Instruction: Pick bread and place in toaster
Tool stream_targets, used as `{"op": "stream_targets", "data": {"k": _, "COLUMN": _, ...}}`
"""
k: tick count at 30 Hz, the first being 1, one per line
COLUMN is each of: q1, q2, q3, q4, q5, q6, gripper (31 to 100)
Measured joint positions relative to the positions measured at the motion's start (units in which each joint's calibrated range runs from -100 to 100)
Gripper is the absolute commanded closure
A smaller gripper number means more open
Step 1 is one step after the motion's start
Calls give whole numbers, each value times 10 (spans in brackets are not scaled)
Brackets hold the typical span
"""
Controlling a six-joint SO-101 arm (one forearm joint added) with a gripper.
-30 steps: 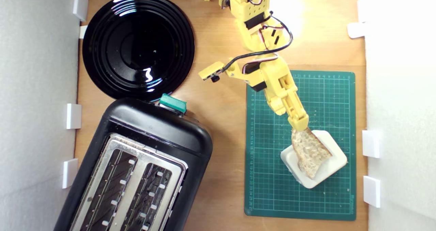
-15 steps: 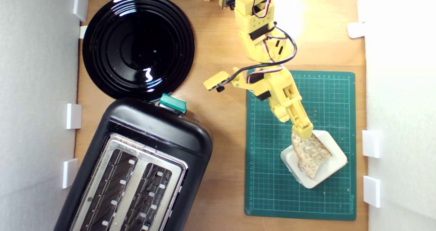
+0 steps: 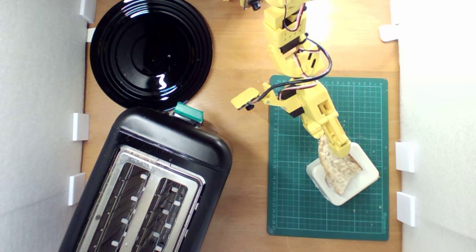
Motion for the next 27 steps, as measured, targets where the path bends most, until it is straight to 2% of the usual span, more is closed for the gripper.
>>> {"op": "stream_targets", "data": {"k": 10, "q1": -1, "q2": 43, "q3": -51, "q4": 0, "q5": 0, "q6": 0, "gripper": 337}}
{"op": "stream_targets", "data": {"k": 27, "q1": -1, "q2": 44, "q3": -78, "q4": 0, "q5": 0, "q6": 0, "gripper": 338}}
